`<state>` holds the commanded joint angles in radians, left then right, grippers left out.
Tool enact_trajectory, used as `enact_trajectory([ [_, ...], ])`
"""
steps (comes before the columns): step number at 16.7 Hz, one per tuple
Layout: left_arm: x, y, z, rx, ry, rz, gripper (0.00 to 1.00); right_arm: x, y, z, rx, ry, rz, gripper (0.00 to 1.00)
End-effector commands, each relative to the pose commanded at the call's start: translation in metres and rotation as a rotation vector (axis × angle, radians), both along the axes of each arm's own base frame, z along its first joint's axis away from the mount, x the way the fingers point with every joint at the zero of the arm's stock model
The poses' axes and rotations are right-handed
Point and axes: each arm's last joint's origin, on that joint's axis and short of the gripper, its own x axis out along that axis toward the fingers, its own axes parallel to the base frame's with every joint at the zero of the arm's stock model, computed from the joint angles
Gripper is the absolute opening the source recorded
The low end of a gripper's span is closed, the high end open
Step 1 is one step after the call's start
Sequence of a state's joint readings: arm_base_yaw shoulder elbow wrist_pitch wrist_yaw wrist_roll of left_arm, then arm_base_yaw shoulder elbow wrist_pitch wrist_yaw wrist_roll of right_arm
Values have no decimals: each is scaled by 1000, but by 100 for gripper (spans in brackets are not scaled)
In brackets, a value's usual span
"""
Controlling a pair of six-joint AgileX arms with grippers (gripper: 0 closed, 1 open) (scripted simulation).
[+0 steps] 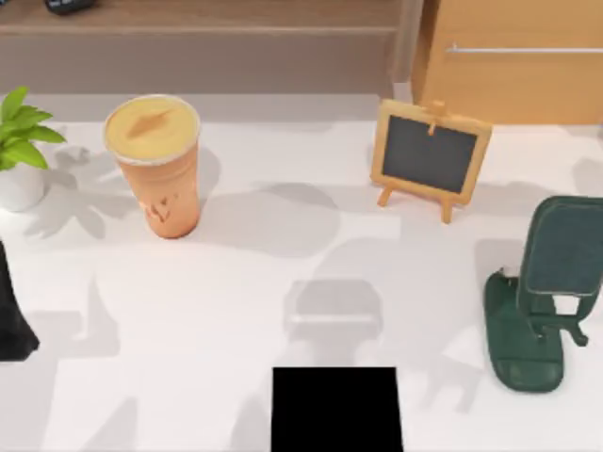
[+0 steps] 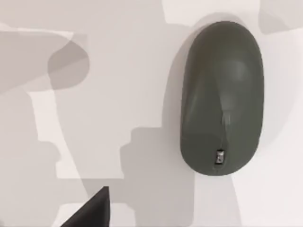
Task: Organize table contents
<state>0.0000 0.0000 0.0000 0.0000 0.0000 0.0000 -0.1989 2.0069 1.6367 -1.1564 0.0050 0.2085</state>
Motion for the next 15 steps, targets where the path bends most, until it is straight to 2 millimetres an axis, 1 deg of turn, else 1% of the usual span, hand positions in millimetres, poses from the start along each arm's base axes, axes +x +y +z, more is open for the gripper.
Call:
enact_trajectory([
  [3,0,0,0,0,0,0,100,9,-4,-10,10,47,-13,100],
  [7,0,0,0,0,0,0,100,9,-2,-10,9,45,-6,100],
  [9,0,0,0,0,0,0,100,9,-3,-16,10,49,-11,100],
  [11,0,0,0,0,0,0,100,10,-4,-34,11,52,-14,100],
  [15,0,0,0,0,0,0,100,11,-5,-82,7,35,-12,100],
])
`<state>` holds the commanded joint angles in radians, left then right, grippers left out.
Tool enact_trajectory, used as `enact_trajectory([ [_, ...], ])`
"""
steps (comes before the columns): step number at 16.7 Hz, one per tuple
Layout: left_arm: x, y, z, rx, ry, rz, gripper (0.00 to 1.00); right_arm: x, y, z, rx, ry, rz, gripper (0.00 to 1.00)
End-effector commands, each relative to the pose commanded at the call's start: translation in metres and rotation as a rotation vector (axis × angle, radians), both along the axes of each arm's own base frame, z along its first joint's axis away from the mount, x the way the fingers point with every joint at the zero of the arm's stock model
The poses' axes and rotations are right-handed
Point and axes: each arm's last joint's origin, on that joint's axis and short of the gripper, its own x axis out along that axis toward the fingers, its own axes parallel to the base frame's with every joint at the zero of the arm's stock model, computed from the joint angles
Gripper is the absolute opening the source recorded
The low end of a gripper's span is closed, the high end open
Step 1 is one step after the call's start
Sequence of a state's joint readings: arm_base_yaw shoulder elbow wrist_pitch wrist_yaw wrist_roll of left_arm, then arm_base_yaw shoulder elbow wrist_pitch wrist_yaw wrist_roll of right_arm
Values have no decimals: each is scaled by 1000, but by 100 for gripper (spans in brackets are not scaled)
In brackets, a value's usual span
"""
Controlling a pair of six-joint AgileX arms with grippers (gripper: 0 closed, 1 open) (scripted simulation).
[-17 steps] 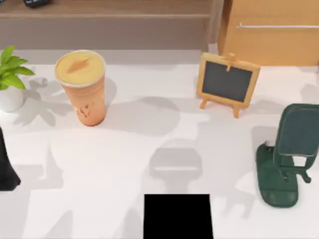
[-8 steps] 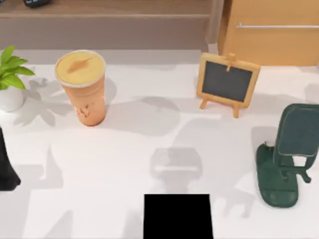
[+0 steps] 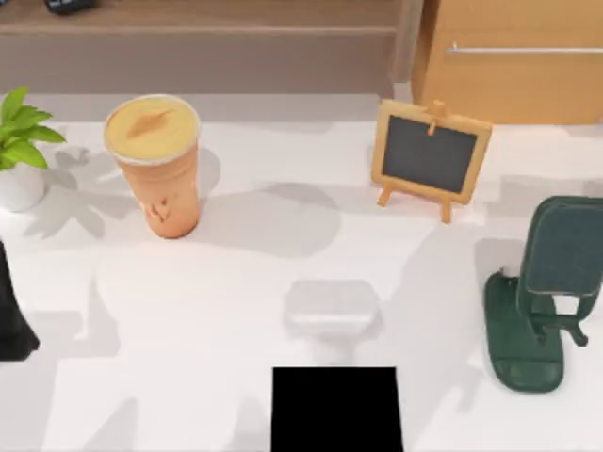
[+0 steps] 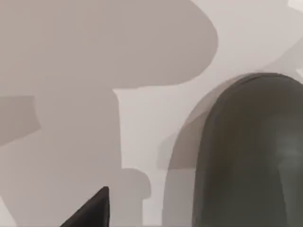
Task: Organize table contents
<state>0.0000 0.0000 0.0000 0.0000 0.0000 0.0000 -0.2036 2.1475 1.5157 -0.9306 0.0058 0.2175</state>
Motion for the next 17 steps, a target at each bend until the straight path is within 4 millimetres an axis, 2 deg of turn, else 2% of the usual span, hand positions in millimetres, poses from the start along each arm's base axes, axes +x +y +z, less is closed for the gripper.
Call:
enact_trajectory([
  [2,0,0,0,0,0,0,100,-2,0,-16,2,10,0,100],
  [6,0,0,0,0,0,0,100,-3,0,-18,2,12,0,100],
  [17,0,0,0,0,0,0,100,-3,0,-18,2,12,0,17],
])
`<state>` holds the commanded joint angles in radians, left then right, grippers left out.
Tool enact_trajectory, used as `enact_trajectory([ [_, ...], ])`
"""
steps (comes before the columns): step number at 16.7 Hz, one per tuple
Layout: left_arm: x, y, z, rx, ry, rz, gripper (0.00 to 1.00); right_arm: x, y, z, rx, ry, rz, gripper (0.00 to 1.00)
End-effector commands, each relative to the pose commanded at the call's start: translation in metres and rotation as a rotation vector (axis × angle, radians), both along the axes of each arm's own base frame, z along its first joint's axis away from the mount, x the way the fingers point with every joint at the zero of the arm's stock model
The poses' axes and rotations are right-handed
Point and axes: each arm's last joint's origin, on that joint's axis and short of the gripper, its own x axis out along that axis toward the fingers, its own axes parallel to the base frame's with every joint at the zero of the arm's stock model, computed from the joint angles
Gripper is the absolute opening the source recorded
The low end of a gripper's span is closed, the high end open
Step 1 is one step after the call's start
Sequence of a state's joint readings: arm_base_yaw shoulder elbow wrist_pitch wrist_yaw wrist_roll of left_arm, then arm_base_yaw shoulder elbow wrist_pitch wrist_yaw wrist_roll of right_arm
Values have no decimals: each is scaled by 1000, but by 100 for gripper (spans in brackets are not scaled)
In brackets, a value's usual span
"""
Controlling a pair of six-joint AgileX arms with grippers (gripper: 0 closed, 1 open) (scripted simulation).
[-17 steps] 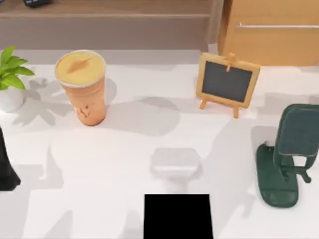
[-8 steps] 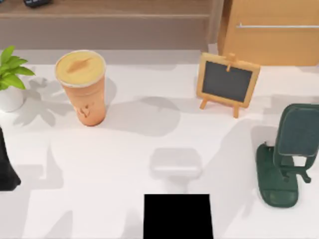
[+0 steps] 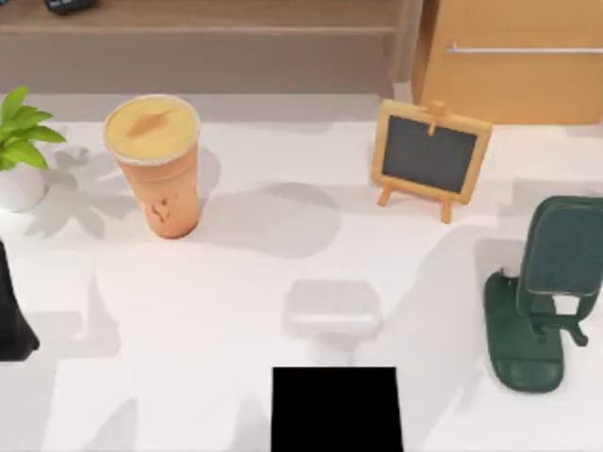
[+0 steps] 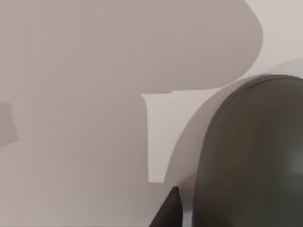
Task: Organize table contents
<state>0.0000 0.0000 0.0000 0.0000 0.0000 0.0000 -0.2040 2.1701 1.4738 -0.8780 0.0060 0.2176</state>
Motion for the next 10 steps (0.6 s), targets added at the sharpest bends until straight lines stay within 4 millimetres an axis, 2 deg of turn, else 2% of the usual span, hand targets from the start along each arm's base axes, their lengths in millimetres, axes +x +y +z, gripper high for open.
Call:
enact_trajectory([
  [2,0,0,0,0,0,0,100,0,0,0,0,0,0,2],
  [3,0,0,0,0,0,0,100,0,0,0,0,0,0,0],
  [10,0,0,0,0,0,0,100,0,0,0,0,0,0,0],
])
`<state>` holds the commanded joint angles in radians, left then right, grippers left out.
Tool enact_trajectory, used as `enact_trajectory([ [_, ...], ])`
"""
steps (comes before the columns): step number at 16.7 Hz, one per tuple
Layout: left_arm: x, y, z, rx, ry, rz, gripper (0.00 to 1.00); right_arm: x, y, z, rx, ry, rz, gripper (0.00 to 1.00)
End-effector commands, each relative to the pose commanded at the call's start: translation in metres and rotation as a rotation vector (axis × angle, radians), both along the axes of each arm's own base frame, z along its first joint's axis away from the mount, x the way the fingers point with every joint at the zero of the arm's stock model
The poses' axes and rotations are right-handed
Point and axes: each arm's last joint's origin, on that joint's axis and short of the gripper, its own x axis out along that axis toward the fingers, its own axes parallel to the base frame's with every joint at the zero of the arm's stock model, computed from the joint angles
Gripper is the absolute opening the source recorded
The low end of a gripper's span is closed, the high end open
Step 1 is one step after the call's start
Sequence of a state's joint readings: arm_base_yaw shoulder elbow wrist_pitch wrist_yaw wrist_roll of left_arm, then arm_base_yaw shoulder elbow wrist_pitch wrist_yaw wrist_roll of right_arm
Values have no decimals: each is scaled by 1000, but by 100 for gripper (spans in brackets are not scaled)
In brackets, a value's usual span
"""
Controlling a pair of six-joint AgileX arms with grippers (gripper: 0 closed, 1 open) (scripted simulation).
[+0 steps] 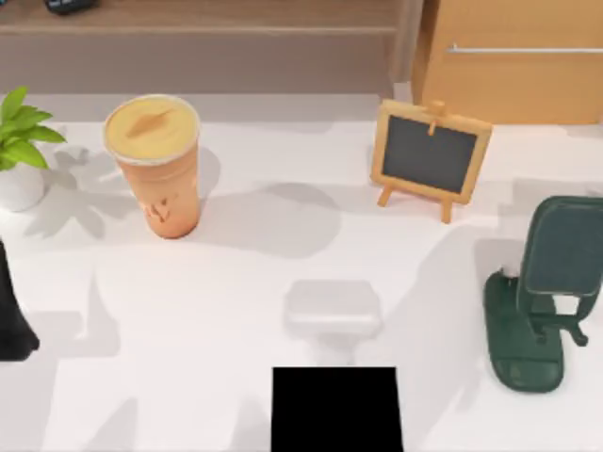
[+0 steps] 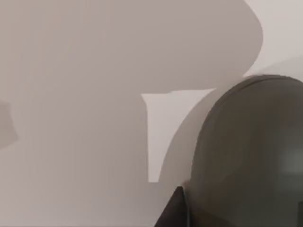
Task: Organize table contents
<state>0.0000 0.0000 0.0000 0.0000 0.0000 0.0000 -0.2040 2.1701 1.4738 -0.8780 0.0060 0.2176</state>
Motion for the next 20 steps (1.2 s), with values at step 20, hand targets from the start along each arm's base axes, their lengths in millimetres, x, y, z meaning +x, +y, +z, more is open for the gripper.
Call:
enact_trajectory([
  [20,0,0,0,0,0,0,100,2,9,109,-6,-29,51,0],
])
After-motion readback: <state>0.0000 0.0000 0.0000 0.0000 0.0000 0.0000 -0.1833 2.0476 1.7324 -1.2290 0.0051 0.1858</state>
